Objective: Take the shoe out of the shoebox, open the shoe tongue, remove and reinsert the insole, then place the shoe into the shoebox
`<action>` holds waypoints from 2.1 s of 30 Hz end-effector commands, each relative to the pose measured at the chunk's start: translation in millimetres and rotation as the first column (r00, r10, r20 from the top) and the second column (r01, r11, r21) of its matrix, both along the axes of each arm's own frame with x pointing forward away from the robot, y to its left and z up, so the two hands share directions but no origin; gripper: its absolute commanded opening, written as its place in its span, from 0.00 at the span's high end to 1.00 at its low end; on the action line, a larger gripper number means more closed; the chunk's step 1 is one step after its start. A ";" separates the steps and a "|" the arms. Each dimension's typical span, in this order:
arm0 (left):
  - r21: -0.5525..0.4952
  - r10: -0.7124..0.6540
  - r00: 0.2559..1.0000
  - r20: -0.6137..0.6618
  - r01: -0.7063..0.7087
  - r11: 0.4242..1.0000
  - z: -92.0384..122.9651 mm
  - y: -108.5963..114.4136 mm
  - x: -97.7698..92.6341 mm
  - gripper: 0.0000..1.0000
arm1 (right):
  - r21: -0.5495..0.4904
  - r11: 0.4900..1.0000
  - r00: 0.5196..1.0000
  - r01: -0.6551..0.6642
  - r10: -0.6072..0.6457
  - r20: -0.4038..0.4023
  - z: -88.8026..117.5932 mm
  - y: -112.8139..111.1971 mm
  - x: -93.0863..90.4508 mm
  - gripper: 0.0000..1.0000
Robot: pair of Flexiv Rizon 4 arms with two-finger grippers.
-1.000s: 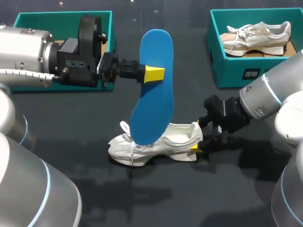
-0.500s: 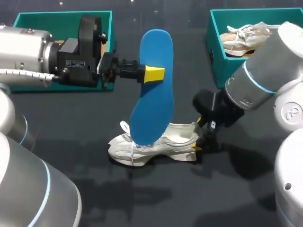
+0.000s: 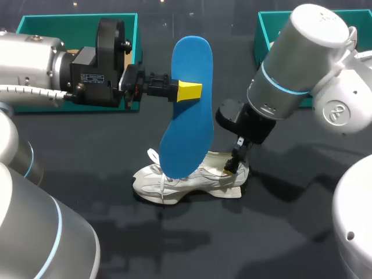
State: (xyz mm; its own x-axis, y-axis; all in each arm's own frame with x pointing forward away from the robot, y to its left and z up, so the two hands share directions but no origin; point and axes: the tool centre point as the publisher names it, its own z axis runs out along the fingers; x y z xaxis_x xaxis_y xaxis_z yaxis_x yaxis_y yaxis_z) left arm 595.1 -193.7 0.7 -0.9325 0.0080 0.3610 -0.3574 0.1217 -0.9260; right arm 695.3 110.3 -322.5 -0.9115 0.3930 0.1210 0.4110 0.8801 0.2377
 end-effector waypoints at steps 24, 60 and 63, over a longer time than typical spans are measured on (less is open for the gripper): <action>-0.002 0.000 1.000 0.000 0.000 1.000 -0.9 -1.2 0.0 1.00 | -0.275 0.957 0.996 -0.091 0.085 -0.034 9.4 36.3 21.5 0.00; -0.002 0.000 1.000 0.000 0.000 1.000 -0.9 -1.2 0.0 1.00 | -0.241 0.954 0.984 -0.179 0.172 -0.048 -40.5 54.6 33.8 0.17; -0.002 0.000 1.000 0.000 0.000 1.000 -0.9 -1.2 0.0 1.00 | -0.238 0.952 0.981 -0.193 0.184 -0.060 -43.3 55.8 34.3 0.26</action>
